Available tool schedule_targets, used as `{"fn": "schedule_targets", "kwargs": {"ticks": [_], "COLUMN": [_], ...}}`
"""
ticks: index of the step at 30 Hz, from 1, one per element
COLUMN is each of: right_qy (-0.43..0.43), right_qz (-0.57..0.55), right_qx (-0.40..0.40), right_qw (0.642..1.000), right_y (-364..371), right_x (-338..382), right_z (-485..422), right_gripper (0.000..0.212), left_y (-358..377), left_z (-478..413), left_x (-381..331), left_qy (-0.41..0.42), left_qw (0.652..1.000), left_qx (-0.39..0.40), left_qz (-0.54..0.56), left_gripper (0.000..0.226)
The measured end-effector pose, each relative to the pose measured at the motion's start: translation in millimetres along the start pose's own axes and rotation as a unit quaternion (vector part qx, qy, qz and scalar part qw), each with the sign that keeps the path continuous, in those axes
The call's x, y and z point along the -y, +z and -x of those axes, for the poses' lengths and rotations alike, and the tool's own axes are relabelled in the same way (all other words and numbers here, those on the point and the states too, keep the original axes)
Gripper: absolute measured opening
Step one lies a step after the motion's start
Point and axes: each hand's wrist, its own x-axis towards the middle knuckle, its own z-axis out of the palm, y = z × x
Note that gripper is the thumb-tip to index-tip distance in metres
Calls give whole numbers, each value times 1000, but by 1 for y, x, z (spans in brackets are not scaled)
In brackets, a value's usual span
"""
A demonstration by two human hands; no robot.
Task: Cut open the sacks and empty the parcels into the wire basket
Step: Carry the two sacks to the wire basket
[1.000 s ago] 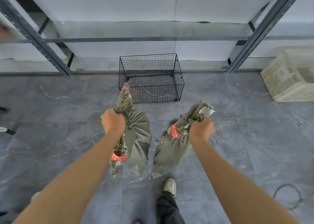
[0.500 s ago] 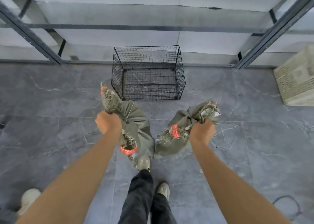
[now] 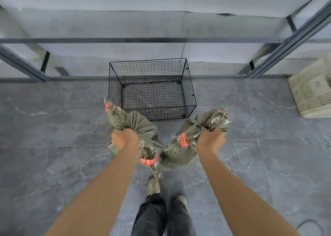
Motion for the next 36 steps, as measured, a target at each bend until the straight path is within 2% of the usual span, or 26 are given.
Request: {"fn": "schedule_targets", "kwargs": {"ticks": [4, 6, 8, 12, 16, 19, 23, 27, 31, 34, 36], "right_qy": [19, 0, -25, -71, -69, -73, -88, -76, -34, -37, -47], "right_qz": [-26, -7, 40, 93, 100, 93, 84, 86, 38, 14, 1], "right_qx": [-1, 44, 112, 243, 308, 292, 263, 232, 195, 191, 200], "right_qw": [999, 999, 993, 963, 944, 949, 957, 966, 979, 981, 979], "right_y": [44, 67, 90, 117, 128, 130, 118, 103, 96, 90, 86], "right_x": [15, 19, 19, 17, 19, 16, 19, 20, 16, 14, 13], "right_z": [-32, -47, -59, -65, -65, -67, -70, -69, -64, -60, -57], "right_gripper": [35, 32, 31, 22, 10, 8, 4, 3, 22, 24, 23], "left_y": [37, 58, 79, 106, 109, 102, 93, 84, 77, 72, 69], "left_z": [-26, -38, -43, -53, -70, -72, -70, -68, -62, -55, -50], "left_x": [-9, -11, -10, 5, 17, 17, 15, 12, 11, 13, 13], "left_qy": [-51, -58, -46, 0, 14, 39, 78, 100, 104, 135, 158], "left_qw": [998, 998, 999, 984, 968, 967, 971, 975, 976, 970, 963], "left_qx": [-16, -9, 26, 159, 214, 217, 187, 165, 157, 166, 182], "left_qz": [37, 29, -9, -83, -128, -129, -126, -110, -109, -115, -118], "left_gripper": [39, 39, 41, 42, 38, 29, 26, 46, 60, 50, 29]}}
